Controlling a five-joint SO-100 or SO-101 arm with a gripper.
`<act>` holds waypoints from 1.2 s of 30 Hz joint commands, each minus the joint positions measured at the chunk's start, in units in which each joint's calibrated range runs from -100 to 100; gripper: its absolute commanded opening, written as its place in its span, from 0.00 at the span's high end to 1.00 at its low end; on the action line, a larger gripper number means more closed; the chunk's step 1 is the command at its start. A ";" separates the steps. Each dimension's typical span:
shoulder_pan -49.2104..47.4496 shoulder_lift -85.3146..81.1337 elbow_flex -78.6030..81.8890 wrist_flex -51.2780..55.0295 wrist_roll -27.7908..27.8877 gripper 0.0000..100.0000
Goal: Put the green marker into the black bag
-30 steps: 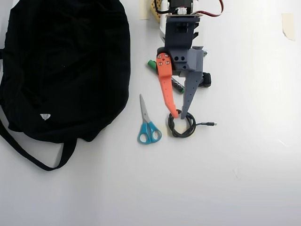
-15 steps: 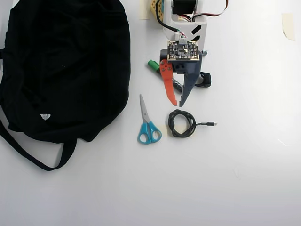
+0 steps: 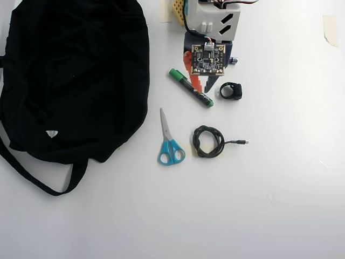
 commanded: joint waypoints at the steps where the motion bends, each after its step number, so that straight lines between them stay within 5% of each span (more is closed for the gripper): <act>1: -0.39 -1.70 -2.65 5.54 0.10 0.98; 11: -0.39 -1.61 -2.65 13.38 0.00 0.98; 36: -2.71 -0.45 -1.66 13.63 0.52 0.98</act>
